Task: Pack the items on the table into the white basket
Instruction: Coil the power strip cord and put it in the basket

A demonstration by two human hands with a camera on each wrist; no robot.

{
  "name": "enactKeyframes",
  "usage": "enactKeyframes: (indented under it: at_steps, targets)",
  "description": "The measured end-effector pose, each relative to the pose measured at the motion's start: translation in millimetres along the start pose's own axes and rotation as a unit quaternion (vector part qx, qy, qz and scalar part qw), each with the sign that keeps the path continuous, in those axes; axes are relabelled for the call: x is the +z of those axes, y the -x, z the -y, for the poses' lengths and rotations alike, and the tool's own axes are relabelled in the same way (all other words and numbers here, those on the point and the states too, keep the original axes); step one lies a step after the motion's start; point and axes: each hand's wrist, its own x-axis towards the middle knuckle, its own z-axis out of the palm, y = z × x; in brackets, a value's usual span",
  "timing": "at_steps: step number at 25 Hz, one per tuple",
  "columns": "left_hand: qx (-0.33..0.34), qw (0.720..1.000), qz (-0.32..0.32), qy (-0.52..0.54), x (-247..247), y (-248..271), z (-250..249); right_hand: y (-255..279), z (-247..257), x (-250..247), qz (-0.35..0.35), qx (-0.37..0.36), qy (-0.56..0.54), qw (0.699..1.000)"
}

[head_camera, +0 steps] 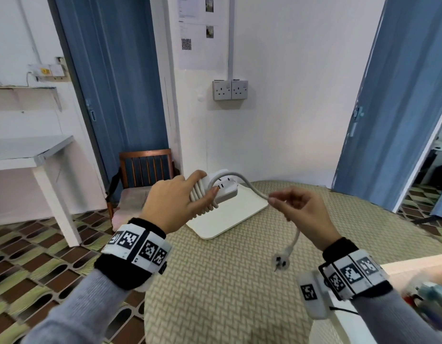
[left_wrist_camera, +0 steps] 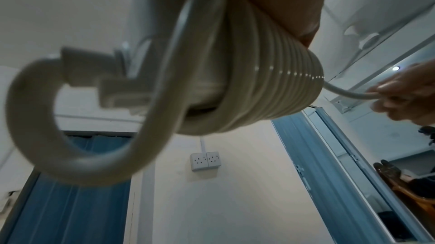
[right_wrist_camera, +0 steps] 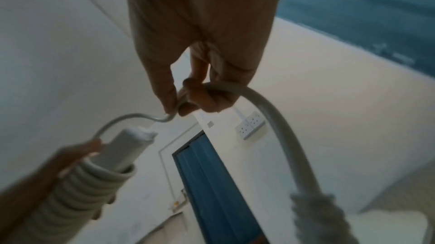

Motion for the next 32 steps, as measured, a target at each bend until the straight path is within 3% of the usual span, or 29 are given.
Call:
enactKeyframes:
  at_steps: [2,4,8,12,15,17,21,28,32]
  targets:
    - [0.021,0.998,0.028,0.045,-1,2,-9,-13,0,6,-0.070,-0.075,0.058,0.993]
    - [0.043,0.993,0.037,0.102,-5,2,-23,-24,0,19,-0.078,-0.099,0.066,0.990]
    - [0.039,0.978,0.019,0.202,-10,-11,-35,-17,-8,44,0.047,-0.048,0.058,0.996]
    - [-0.050,0.958,-0.011,0.282,-2,-17,-20,5,-21,39,0.090,-0.004,-0.008,0.996]
    - [-0.116,0.960,-0.048,0.250,6,-16,-6,20,-26,25,0.095,0.078,-0.168,0.978]
    - [-0.133,0.971,-0.040,0.196,11,-16,-4,24,-25,20,0.071,0.093,-0.232,0.966]
    - [-0.129,0.983,-0.012,0.133,23,-13,-12,22,-7,23,0.085,-0.017,-0.109,0.990]
    - [-0.005,0.997,0.027,0.069,27,0,-37,0,22,31,0.059,-0.115,-0.008,0.992]
    - [0.021,0.995,0.030,0.096,23,4,-60,-12,24,37,0.015,-0.093,-0.055,0.994]
